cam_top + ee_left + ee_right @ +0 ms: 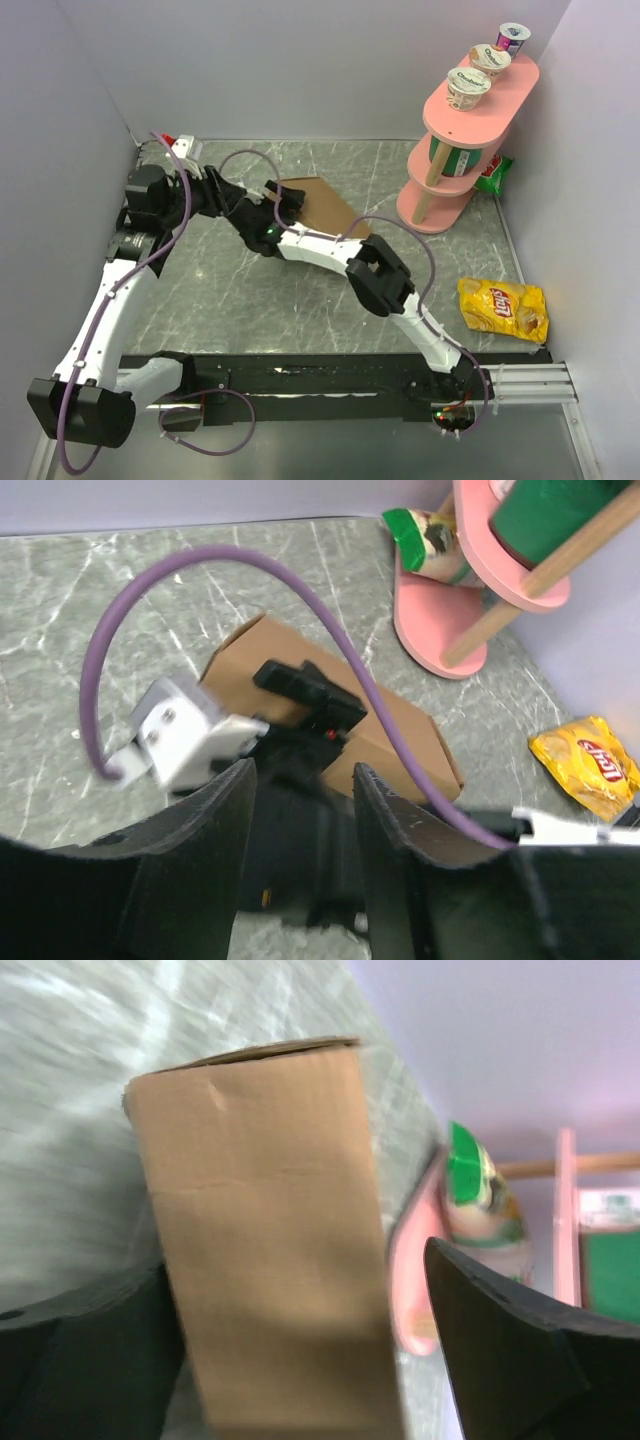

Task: Fold the paper box

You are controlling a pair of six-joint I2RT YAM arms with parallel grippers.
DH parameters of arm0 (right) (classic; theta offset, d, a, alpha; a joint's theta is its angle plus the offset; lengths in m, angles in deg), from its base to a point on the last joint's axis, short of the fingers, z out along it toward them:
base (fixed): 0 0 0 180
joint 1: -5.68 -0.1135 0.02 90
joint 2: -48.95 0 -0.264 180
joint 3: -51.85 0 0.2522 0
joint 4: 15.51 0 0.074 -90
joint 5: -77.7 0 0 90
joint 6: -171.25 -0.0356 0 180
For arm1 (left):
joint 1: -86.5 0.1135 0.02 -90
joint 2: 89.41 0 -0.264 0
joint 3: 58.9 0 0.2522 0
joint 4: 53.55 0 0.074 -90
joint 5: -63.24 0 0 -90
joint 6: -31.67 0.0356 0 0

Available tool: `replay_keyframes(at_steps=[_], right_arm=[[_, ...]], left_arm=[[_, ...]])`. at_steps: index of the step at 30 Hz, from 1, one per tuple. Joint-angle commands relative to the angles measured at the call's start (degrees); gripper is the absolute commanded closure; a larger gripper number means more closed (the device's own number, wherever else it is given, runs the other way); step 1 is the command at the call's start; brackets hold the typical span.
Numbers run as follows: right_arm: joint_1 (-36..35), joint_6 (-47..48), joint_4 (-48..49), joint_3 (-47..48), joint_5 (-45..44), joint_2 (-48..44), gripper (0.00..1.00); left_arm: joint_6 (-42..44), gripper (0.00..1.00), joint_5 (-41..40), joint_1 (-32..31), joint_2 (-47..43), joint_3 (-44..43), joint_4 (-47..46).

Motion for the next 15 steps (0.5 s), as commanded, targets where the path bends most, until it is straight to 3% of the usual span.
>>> replay_keyframes(at_steps=[1, 7, 15], right_arm=[[-3.8, 2.1, 5.9, 7.6, 0.9, 2.0, 0.0], [-6.5, -2.7, 6.4, 0.4, 4.3, -5.6, 0.0], [-13.6, -17.4, 0.3, -13.3, 16.7, -17.3, 0.0]], left_arm=[[-0.9, 0.49, 2.8, 2.7, -2.1, -0.2, -0.1], [-1.6, 0.44, 3.0, 7.5, -4.1, -1.3, 0.5], [-1.6, 0.38, 4.3, 12.4, -4.9, -5.1, 3.3]])
